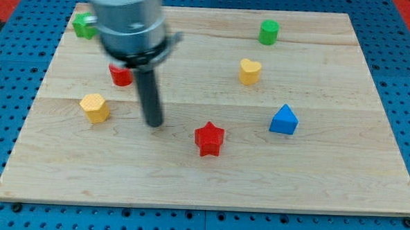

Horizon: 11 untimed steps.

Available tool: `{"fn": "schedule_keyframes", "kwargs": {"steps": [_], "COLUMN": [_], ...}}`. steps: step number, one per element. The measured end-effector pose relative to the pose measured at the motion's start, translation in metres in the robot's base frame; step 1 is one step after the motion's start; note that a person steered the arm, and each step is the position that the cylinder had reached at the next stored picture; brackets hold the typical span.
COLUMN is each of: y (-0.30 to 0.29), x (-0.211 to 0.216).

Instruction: Slide the red circle to the top of the yellow hexagon

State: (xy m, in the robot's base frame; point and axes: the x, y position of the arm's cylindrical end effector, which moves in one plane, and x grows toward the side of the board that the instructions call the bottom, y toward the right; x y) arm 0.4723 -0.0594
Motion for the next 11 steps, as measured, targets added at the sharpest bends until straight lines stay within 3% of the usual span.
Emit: {"fn": "schedule_keyframes", "kwargs": {"steps": [1,2,3,5,7,9,11], "y": [0.007,-0.037,-0.046,-0.1,-0.008,-0.022,-0.06], "x": [-0.047,-0.06,-0.084,-0.088,-0.107,-0.16,-0.159]}}
